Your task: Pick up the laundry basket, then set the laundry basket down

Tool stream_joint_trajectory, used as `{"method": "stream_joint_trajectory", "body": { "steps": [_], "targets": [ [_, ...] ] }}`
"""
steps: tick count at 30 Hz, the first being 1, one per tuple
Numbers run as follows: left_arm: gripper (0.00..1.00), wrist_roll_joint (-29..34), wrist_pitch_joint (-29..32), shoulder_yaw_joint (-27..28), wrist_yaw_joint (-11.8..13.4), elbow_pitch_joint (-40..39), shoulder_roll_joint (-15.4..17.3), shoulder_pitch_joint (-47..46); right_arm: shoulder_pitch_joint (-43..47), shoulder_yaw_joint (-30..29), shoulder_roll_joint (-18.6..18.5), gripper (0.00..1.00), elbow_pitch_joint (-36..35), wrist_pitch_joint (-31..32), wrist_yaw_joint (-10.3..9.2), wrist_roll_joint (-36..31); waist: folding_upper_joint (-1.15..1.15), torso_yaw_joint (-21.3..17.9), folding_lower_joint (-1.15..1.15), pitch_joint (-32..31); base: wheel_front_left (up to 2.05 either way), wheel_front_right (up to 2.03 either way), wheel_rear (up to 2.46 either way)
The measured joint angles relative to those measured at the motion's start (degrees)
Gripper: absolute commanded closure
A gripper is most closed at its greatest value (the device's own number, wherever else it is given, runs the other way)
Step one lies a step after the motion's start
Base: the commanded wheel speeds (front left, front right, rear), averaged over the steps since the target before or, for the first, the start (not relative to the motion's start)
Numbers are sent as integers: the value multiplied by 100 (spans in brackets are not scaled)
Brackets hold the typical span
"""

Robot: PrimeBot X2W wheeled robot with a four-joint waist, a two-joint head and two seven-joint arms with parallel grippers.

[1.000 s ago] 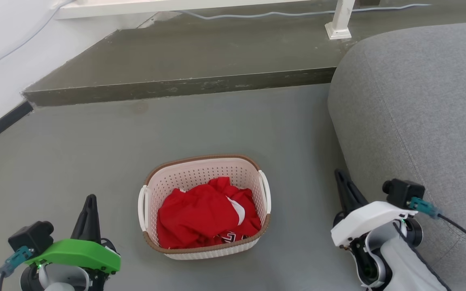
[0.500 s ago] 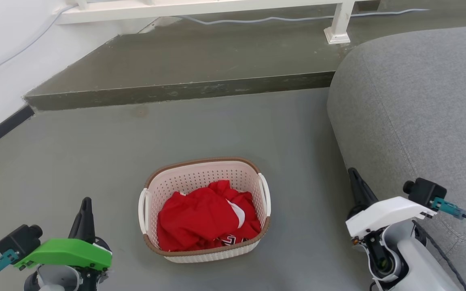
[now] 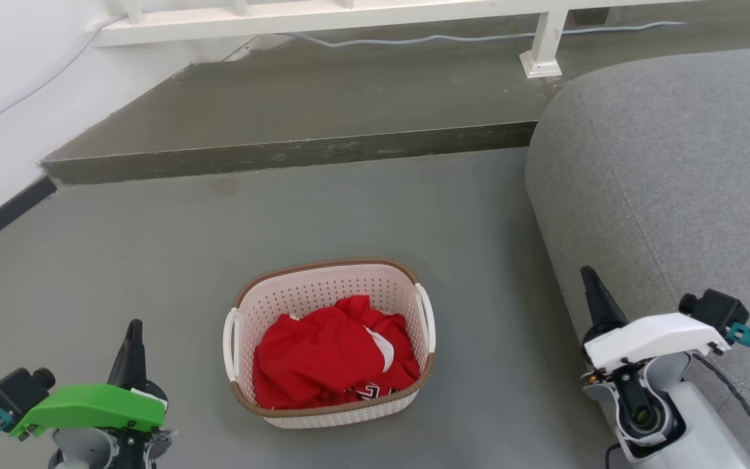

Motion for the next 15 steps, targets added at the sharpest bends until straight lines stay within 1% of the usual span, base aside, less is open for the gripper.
{"method": "stream_joint_trajectory", "body": {
  "steps": [15],
  "targets": [
    [100, -960, 297, 148, -41, -48, -11, -1, 75, -467, 1, 100, -100, 279, 181, 1017, 0, -10, 0, -80, 0, 0, 0]
  ]
}}
